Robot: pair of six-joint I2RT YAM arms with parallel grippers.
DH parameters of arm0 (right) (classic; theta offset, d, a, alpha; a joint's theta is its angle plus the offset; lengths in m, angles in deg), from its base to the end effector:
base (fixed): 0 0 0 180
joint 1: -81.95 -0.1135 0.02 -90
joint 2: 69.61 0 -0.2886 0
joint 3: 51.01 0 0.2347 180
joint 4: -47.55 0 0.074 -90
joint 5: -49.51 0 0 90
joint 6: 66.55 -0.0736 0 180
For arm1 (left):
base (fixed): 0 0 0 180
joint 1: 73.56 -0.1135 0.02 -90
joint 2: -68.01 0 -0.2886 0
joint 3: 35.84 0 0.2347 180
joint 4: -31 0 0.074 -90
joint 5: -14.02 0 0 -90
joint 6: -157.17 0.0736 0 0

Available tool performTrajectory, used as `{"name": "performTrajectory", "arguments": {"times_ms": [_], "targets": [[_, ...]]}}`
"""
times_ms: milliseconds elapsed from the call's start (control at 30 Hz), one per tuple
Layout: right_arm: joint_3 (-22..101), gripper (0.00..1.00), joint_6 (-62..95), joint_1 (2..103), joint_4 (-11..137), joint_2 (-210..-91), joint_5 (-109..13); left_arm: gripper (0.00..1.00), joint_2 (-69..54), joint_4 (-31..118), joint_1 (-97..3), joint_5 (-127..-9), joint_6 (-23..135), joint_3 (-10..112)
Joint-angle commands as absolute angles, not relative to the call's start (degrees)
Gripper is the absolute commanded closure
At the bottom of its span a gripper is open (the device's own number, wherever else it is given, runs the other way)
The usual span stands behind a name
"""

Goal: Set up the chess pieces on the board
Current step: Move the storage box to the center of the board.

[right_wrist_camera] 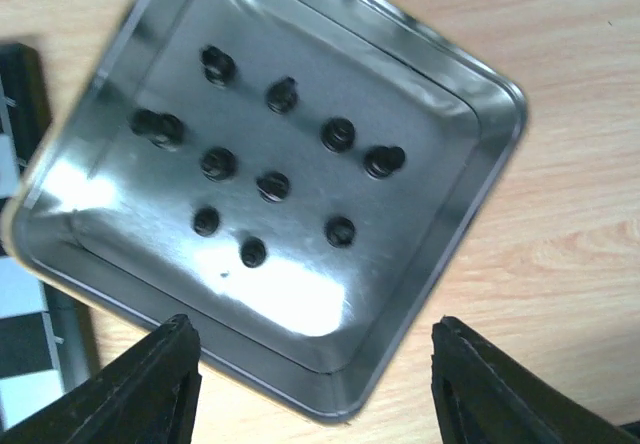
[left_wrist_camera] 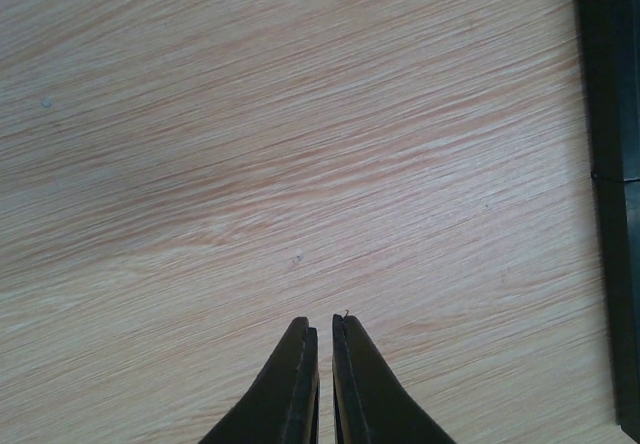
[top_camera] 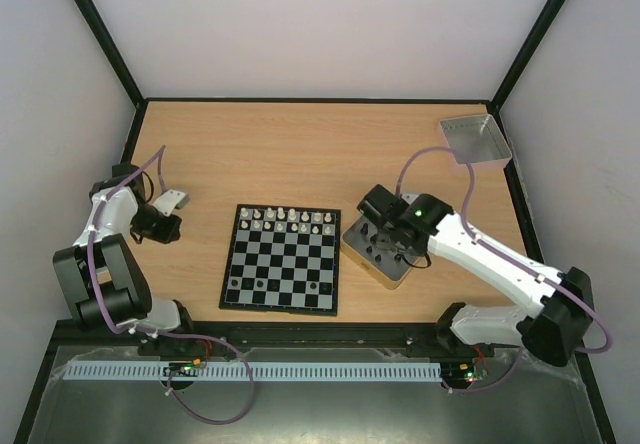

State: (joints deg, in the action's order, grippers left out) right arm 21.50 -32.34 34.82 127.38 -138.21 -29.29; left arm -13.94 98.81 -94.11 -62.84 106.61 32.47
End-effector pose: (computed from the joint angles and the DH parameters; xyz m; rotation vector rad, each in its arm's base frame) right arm 0.1359 0.1254 0.2564 0.2483 2.8242 0.1006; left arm 0.2206 0.0648 0.1999 0.4993 2.8496 -0.1805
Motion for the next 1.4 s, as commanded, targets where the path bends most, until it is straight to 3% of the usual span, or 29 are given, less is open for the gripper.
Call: {"name": "performTrajectory", "arguments": {"times_ms": [0, 167, 333, 533, 933, 1367], "targets": [[28.15, 0.39, -30.55, 35.26, 127.56, -144.06, -26.86, 0.93, -13.23, 99.01, -94.41, -61.82, 106.56, 31.36], [36.03, 0.42, -27.53, 39.28, 120.25, -152.47, -37.05, 0.93, -12.09, 99.16, -94.44, -61.95, 106.06, 31.57], [41.89, 0.55, -26.86, 45.17, 115.79, -160.15, -46.28, 0.93, -11.06, 98.95, -94.43, -62.15, 105.05, 31.04], [48.60, 0.58, -25.60, 46.97, 117.42, -169.48, -46.93, 0.93, -9.83, 99.28, -94.43, -61.92, 104.66, 30.87], [39.43, 0.60, -28.63, 53.65, 112.80, -168.04, -51.64, 0.93, -9.88, 99.23, -94.49, -60.93, 103.50, 31.54], [42.96, 0.64, -23.32, 53.74, 113.46, -175.02, -48.52, 0.93, -9.31, 98.92, -94.47, -61.22, 103.58, 30.46]]}}
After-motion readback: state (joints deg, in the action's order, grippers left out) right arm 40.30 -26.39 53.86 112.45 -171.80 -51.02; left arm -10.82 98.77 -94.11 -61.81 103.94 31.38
